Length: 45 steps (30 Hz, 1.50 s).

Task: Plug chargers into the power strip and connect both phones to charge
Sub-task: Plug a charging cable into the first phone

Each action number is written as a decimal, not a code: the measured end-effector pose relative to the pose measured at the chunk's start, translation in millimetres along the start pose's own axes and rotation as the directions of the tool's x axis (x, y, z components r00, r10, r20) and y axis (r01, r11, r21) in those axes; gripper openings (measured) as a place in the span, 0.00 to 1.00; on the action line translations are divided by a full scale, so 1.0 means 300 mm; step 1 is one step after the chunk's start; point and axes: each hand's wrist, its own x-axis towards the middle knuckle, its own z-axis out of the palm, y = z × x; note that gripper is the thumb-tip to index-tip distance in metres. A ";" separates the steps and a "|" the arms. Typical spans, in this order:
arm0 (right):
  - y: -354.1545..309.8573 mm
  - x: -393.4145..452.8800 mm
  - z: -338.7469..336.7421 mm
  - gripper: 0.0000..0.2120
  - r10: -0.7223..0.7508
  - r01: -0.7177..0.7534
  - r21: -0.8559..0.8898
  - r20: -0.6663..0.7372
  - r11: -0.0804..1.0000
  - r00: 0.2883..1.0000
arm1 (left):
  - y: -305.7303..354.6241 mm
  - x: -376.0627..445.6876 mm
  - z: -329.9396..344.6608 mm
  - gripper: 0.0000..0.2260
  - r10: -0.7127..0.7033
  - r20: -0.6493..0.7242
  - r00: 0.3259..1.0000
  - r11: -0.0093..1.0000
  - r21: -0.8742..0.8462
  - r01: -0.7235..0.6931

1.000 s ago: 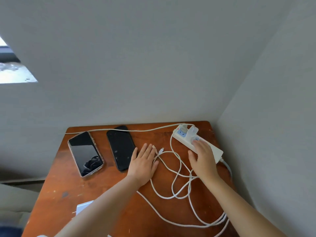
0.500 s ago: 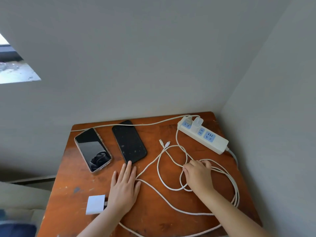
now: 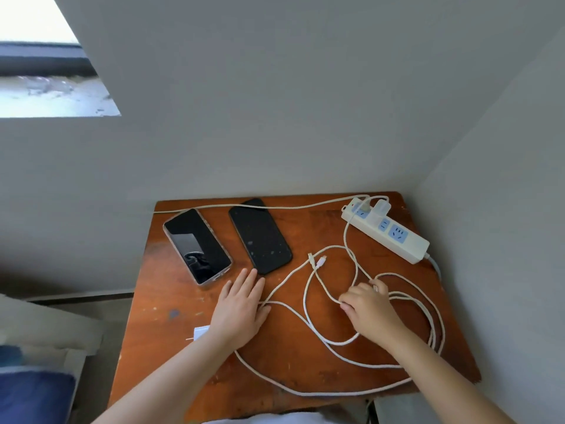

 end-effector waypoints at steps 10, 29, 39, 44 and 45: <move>-0.226 0.026 0.035 0.15 0.182 -0.181 -0.065 0.002 0.981 0.983 | -0.131 -0.045 -0.027 0.26 0.113 -0.053 0.992 0.994 0.004 -0.113; -0.235 0.092 -0.183 0.08 0.495 -0.430 0.264 -0.275 0.863 0.824 | -0.325 0.114 -0.172 0.25 0.217 0.072 0.974 0.946 0.230 -0.228; -0.182 0.248 -0.077 0.12 0.591 -0.467 0.494 -0.125 0.734 0.797 | -0.351 0.096 -0.166 0.28 0.234 0.097 0.968 0.941 0.228 -0.250; -0.199 0.290 -0.093 0.11 0.633 -0.444 0.581 -0.163 0.682 0.757 | -0.361 0.105 -0.154 0.28 0.231 0.096 0.968 0.943 0.222 -0.247; -0.203 0.291 -0.088 0.11 0.622 -0.437 0.571 -0.173 0.695 0.764 | -0.364 0.107 -0.151 0.27 0.234 0.094 0.968 0.943 0.223 -0.249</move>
